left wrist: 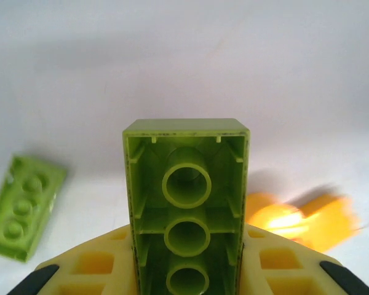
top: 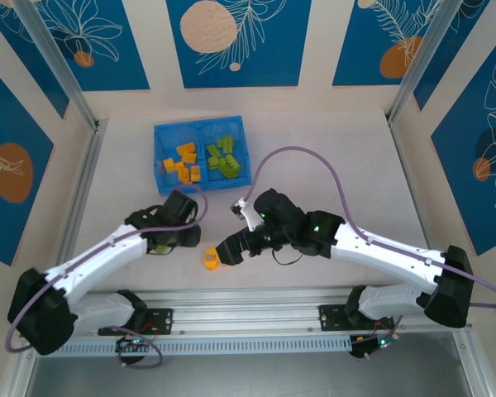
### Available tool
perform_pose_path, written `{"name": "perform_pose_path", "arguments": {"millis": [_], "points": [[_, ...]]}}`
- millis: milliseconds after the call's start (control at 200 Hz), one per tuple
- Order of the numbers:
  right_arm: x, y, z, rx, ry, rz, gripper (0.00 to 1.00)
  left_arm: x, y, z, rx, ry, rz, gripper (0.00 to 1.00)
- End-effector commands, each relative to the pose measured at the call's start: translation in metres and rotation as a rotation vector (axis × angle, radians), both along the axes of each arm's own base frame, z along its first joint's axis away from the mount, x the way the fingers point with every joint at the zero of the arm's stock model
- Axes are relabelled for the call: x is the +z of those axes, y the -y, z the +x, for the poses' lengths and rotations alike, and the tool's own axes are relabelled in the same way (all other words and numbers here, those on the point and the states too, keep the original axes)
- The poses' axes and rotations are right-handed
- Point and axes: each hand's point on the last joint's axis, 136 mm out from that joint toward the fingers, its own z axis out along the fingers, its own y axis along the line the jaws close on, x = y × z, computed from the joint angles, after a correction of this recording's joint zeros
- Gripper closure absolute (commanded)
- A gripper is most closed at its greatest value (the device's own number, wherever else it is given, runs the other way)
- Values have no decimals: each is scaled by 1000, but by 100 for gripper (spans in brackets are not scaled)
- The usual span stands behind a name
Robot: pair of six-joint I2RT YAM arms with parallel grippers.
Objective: Sort the legos into containers by color
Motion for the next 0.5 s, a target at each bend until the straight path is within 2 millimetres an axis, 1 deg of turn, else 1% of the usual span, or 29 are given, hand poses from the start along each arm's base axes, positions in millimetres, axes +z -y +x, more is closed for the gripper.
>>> {"name": "perform_pose_path", "arguments": {"millis": [0, 65, 150, 180, 230, 280, 400, 405, 440, 495], "points": [[31, 10, 15, -109, 77, 64, 1, 48, 18, 18, -25, 96, -77, 82], [38, 15, 19, -138, 89, 87, 1, 62, 31, 36, -47, 132, -75, 81], [44, 20, 22, -164, 93, 100, 0, 72, 48, 64, -75, 166, -48, 81], [44, 23, 23, -172, 95, 98, 1, 78, 54, 77, -78, 189, -36, 79], [44, 27, 23, -186, 93, 91, 1, 85, 63, 100, -79, 221, -8, 71], [43, 32, 22, -197, 88, 86, 0, 89, 70, 124, -64, 241, 13, 71], [40, 42, 18, -216, 65, 96, 0, 87, 86, 189, -16, 217, -56, 75], [41, 42, 18, -217, 64, 97, 0, 84, 86, 191, -14, 211, -54, 75], [40, 45, 17, -222, 61, 101, 0, 83, 89, 211, 2, 208, -59, 77], [40, 51, 16, -236, 62, 106, 0, 75, 98, 237, 1, 197, -51, 78]]}}
